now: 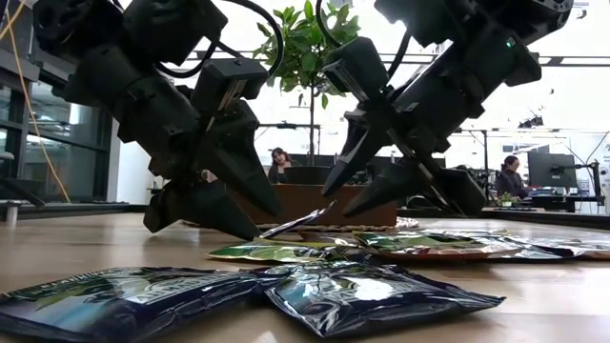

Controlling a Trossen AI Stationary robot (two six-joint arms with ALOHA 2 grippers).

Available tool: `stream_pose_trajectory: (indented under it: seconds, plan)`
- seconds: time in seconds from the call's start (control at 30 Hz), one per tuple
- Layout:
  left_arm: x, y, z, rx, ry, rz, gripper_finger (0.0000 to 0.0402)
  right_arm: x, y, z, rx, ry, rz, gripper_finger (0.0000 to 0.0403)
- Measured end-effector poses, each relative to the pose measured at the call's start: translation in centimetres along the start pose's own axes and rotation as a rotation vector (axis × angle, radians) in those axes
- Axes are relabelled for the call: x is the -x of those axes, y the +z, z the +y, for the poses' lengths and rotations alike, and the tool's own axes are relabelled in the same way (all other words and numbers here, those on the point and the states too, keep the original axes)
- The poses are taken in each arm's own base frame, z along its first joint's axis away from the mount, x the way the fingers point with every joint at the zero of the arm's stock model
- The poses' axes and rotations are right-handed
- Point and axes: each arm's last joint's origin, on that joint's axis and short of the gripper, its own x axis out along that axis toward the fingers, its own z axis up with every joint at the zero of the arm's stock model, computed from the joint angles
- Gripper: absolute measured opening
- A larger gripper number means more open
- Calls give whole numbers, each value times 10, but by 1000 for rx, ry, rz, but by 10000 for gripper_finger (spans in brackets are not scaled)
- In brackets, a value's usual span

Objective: Pick & Place Tea
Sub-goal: Put the violet tea bag into the right section of the wooden organizer

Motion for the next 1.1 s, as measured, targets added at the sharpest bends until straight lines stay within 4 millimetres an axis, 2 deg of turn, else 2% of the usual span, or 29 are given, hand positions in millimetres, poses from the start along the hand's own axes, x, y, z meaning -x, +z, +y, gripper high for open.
stream_pose_trajectory:
  seconds: [0.73,1.1]
  plan:
    - [0,1,-1,5,-16,-13,184,0,2,0,2,-3,-15,119]
    - [0,1,-1,6,-20,-17,184,-12,-2,-5,12,15,21,30]
